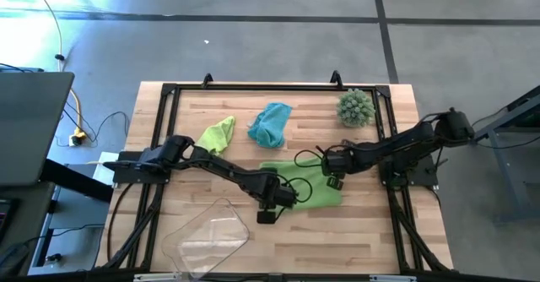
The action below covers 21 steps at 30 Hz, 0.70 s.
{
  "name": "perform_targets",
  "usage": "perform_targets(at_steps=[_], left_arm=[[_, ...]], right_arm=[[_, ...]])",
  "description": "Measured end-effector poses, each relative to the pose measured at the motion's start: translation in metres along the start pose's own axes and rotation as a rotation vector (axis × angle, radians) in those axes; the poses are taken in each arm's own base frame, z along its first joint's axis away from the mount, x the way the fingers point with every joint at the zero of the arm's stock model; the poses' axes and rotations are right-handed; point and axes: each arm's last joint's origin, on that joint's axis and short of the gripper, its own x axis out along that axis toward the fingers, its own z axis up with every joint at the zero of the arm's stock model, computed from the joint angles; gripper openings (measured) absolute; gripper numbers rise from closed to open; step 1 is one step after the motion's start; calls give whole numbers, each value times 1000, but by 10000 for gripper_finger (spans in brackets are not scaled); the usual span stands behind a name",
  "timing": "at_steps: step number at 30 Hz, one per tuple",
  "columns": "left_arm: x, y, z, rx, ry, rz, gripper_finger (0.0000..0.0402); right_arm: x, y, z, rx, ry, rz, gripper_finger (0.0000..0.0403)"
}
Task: Roll microfiber towels into tight, uniform cylinder then place into a basket
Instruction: Roll the green microfiber cloth
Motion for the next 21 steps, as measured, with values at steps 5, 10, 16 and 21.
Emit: perform_targets(at_steps=[5,10,16,21], left_arm=[[-22,7,8,65,-43,66,76],[-23,21,8,235,-8,111,76],[-16,45,12,271,9,121,76],[-10,68,12,220,21,128,76]], right_arm=[[-32,11,16,42,-76,66,129],[-50,38,20,182,-155,205,129],[-55,75,-3,313,-176,251,129],[-48,105,-25,411,-179,250,129]])
